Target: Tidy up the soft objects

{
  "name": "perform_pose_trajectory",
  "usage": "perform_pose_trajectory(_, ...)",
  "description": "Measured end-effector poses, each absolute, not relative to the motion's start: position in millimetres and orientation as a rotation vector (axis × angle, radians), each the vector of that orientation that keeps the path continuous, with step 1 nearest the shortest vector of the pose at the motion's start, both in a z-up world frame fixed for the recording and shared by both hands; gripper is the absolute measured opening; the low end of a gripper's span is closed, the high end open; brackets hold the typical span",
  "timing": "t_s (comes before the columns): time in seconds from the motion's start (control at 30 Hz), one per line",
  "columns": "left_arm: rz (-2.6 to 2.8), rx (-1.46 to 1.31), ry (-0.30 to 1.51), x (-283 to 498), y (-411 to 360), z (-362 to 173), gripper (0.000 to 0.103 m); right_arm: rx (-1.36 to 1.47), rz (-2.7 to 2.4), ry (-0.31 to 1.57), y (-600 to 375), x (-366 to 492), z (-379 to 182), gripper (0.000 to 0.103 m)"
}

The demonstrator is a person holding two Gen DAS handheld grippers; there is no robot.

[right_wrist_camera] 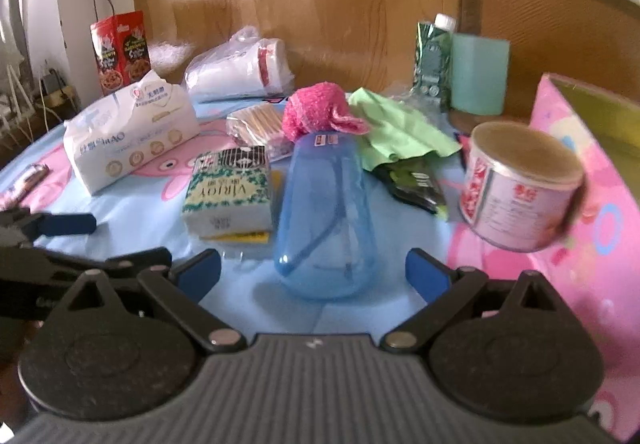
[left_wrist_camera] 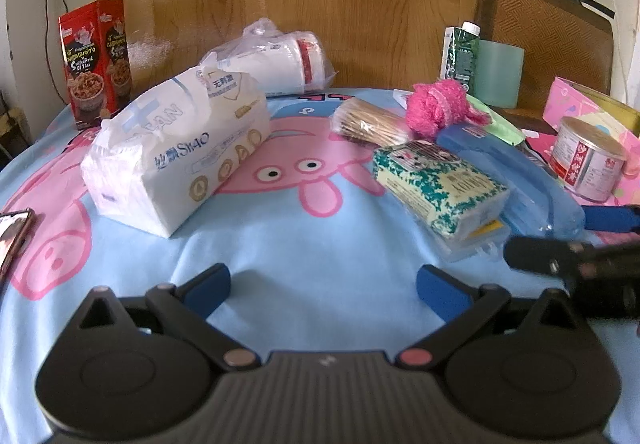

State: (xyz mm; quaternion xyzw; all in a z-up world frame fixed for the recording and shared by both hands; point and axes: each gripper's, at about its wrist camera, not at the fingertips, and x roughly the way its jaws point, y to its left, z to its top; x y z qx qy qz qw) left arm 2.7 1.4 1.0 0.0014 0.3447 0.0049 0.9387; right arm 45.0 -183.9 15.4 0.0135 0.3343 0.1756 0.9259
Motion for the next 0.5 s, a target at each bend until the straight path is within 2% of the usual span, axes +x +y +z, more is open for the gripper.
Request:
perform_pose_trajectory(0.07, 0.009, 0.003, 0.703, 2.6, 0.7, 1.4, 0.103, 0.024, 0.366, 0.692, -185.8, 46.9, 14.8, 0.056)
perform_pose_trajectory(0.27, -0.037, -0.025, 0.715, 0.9, 7.8, 5.3, 0.103, -0.021, 0.385, 0.672, -191.1, 18.2, 14.7, 0.055)
perform_pose_trajectory(0.37, -0.127, -0.114, 0.766, -8.1, 13.8, 17.8, 0.096, -0.033, 0.397, 0.66, -192.9, -17.6, 13.2, 0.055)
perform_pose_trajectory(0.5, -0.324, -0.167, 0.836, -14.0, -7.8, 30.0, 0.094, 0.067, 0.429, 0.658, -206.1, -60.6, 10.1, 0.055)
